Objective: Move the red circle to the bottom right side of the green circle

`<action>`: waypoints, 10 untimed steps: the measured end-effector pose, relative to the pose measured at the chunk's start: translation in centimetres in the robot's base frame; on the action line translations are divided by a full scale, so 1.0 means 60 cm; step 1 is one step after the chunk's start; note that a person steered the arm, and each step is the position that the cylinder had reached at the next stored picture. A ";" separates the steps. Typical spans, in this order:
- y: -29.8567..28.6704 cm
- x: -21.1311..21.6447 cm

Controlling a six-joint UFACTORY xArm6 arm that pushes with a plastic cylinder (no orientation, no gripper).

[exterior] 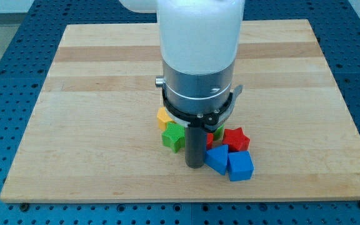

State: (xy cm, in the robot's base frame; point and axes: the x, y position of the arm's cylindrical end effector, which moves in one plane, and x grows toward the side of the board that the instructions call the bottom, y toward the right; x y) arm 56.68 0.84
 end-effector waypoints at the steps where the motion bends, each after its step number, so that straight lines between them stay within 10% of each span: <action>1: 0.019 -0.066; 5: 0.024 -0.147; 10: 0.131 -0.055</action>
State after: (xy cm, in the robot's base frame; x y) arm 53.40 8.72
